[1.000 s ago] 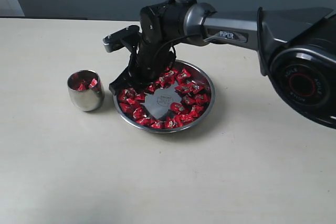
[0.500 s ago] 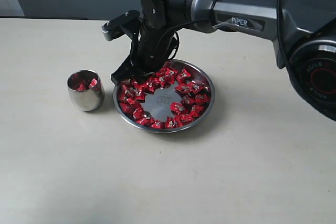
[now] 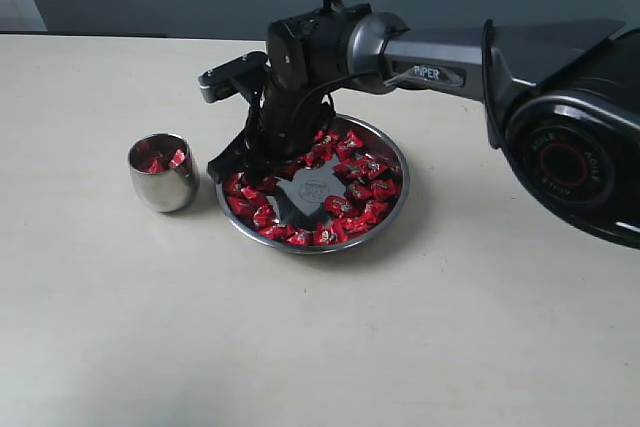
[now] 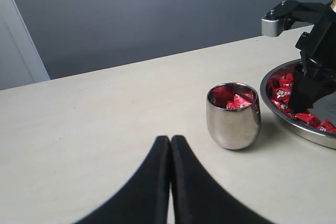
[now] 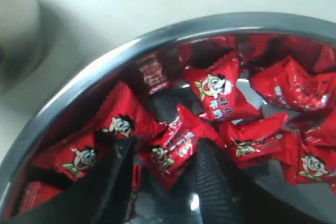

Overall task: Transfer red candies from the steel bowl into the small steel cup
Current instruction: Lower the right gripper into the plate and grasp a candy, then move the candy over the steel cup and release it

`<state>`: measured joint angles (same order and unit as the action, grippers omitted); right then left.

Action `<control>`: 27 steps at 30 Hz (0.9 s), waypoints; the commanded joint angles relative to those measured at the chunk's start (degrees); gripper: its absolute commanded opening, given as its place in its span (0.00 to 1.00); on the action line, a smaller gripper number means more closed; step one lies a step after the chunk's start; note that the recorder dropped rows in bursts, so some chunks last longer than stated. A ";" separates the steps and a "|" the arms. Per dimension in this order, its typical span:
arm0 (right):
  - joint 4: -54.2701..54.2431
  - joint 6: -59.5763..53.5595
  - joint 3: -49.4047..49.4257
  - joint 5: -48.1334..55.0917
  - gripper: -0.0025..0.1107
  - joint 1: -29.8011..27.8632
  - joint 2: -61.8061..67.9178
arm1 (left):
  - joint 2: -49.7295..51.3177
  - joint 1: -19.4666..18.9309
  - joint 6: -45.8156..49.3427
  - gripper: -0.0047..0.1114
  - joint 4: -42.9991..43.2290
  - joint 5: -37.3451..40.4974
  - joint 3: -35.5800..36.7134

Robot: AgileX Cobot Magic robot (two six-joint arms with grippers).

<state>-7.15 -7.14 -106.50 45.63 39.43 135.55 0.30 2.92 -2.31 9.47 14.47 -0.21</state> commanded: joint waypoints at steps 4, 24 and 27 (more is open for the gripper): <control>-0.02 0.25 -0.06 -0.82 0.35 -0.14 0.80 | -0.30 0.00 -0.05 0.04 -0.18 -0.59 0.21; 1.07 0.38 -0.06 -0.02 0.02 -0.14 -5.18 | -0.30 0.00 -0.17 0.04 -0.18 -0.59 0.21; 0.31 0.38 -0.06 -0.73 0.02 0.00 -6.89 | -0.30 0.00 -0.17 0.04 -0.18 -0.59 0.21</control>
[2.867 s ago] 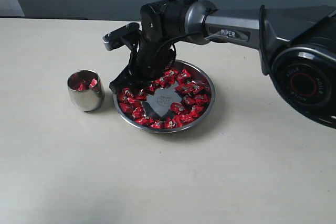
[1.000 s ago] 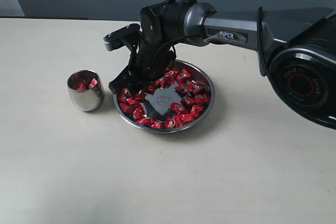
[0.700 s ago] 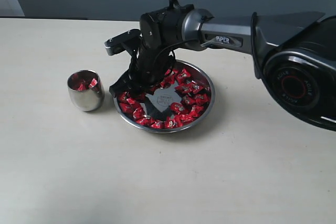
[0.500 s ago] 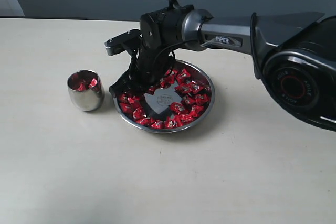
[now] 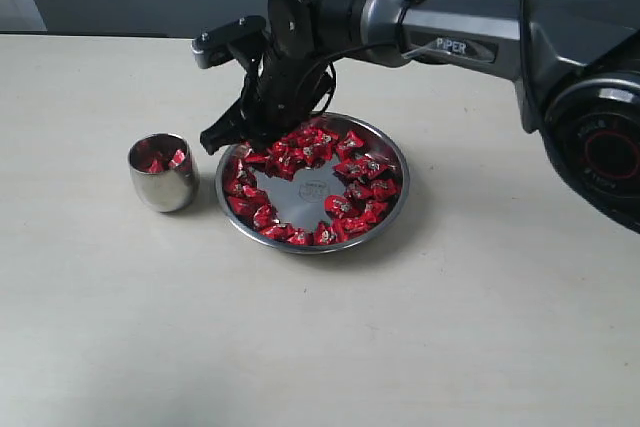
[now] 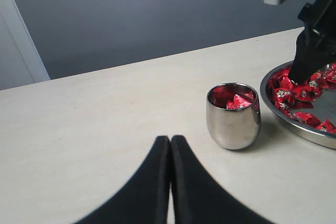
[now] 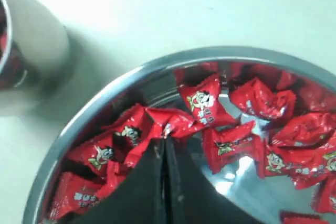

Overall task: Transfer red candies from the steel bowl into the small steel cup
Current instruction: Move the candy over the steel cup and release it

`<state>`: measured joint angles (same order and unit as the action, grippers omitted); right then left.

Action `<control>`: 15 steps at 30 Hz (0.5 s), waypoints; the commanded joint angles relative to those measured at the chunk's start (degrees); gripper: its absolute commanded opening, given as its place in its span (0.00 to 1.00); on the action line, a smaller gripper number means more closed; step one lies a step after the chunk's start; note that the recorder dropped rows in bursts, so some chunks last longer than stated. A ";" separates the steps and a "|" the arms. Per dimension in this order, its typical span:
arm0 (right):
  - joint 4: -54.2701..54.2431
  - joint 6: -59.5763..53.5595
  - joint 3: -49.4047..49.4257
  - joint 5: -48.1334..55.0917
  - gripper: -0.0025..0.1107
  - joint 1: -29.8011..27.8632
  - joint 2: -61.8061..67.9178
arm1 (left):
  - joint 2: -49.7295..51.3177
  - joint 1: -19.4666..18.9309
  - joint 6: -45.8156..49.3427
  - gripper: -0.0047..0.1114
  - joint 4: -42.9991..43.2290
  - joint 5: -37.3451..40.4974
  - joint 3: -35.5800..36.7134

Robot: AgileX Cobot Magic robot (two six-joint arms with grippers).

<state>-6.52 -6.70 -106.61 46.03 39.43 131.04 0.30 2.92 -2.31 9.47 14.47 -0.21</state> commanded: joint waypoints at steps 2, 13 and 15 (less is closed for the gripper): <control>-3.38 -0.05 0.05 -2.54 0.02 0.14 -3.33 | -0.30 0.00 -0.17 0.04 -0.18 -0.59 0.21; -20.96 -13.35 0.05 -12.63 0.02 4.57 -3.22 | -0.30 0.00 -0.17 0.04 -0.18 -0.59 0.21; -21.10 -13.35 0.05 -13.01 0.03 4.99 -2.44 | -0.30 0.00 -0.17 0.04 -0.18 -0.59 0.21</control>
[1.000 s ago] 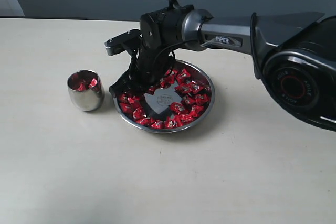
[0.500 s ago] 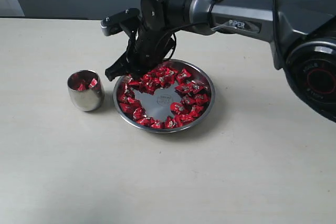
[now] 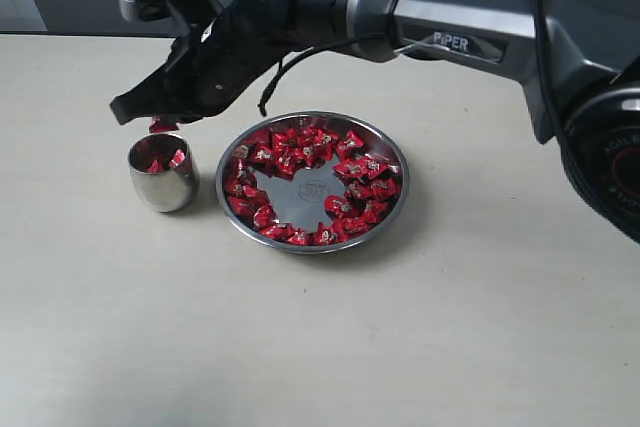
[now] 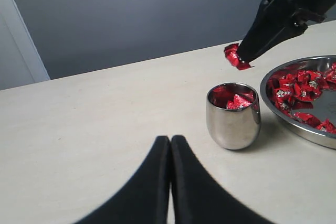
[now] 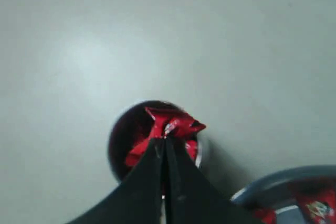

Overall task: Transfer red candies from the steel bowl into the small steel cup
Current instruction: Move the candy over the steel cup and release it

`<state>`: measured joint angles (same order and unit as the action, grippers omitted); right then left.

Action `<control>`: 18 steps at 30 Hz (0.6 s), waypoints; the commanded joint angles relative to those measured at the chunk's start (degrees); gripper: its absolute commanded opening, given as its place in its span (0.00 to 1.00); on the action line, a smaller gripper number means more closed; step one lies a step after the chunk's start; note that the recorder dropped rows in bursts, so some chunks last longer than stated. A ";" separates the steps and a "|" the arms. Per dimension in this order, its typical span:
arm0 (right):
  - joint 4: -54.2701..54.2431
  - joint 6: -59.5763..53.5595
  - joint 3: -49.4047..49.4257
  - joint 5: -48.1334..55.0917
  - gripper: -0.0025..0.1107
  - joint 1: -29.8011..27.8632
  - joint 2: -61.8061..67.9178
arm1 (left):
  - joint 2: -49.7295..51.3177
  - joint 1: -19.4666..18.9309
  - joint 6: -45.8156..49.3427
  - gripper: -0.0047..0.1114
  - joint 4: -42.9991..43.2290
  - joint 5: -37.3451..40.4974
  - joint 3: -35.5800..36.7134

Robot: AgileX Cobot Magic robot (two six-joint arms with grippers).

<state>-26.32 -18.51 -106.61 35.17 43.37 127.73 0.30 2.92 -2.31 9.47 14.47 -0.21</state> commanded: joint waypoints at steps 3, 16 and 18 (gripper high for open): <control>-1.06 -1.54 0.05 -1.26 0.03 1.30 1.86 | -0.30 0.00 -0.17 0.04 -0.18 -0.59 0.21; 21.64 10.88 0.05 5.74 0.36 -0.04 1.52 | -0.30 0.00 -0.17 0.04 -0.18 -0.59 0.21; 28.37 15.56 0.05 11.78 0.36 -2.43 1.74 | -0.30 0.00 -0.17 0.04 -0.18 -0.59 0.21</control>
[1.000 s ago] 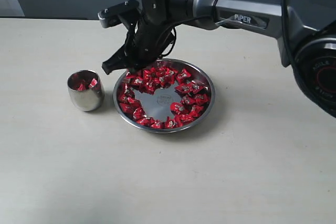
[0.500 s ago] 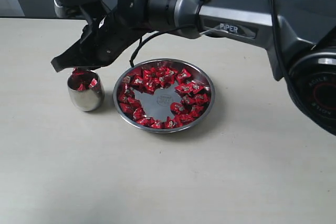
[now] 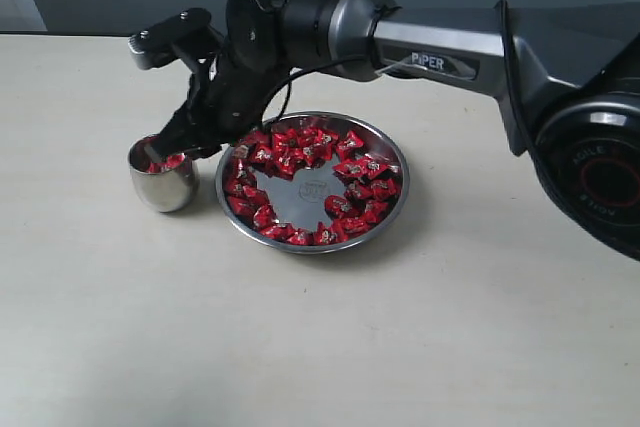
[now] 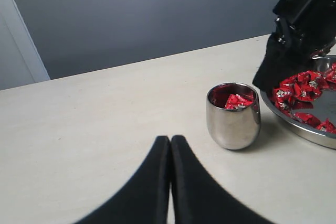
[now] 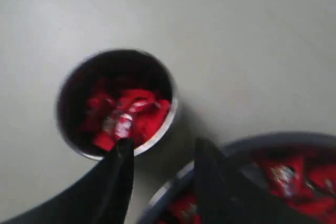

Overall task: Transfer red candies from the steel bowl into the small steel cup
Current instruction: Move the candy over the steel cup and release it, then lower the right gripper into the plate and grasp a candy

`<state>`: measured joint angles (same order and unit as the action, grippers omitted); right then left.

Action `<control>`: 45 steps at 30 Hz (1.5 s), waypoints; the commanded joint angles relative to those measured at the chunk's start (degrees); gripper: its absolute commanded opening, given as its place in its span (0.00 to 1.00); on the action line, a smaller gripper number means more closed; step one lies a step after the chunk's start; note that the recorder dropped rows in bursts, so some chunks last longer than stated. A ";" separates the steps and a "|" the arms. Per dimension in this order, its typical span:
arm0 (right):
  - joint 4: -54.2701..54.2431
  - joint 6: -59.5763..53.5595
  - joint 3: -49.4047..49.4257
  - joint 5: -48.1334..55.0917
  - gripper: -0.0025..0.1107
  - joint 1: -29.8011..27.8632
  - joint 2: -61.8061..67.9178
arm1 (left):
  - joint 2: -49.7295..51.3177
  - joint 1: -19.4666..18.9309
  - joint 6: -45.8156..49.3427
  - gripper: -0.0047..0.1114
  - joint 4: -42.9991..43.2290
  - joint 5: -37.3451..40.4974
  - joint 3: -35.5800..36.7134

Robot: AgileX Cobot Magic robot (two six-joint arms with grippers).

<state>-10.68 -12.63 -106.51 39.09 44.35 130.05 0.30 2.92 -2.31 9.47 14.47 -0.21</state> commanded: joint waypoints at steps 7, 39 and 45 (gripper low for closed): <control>13.81 9.69 0.34 16.07 0.36 -9.10 -0.53 | -0.30 0.00 -0.17 0.04 -0.18 -0.59 0.21; 19.43 9.60 0.50 21.51 0.36 -10.32 5.19 | -0.30 0.00 -0.17 0.04 -0.18 -0.59 0.21; 20.75 9.71 0.50 21.51 0.25 -10.32 6.23 | -0.30 0.00 -0.17 0.04 -0.18 -0.59 0.21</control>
<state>9.32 -2.99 -106.27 60.37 34.49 135.30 0.30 2.92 -2.31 9.47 14.47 -0.21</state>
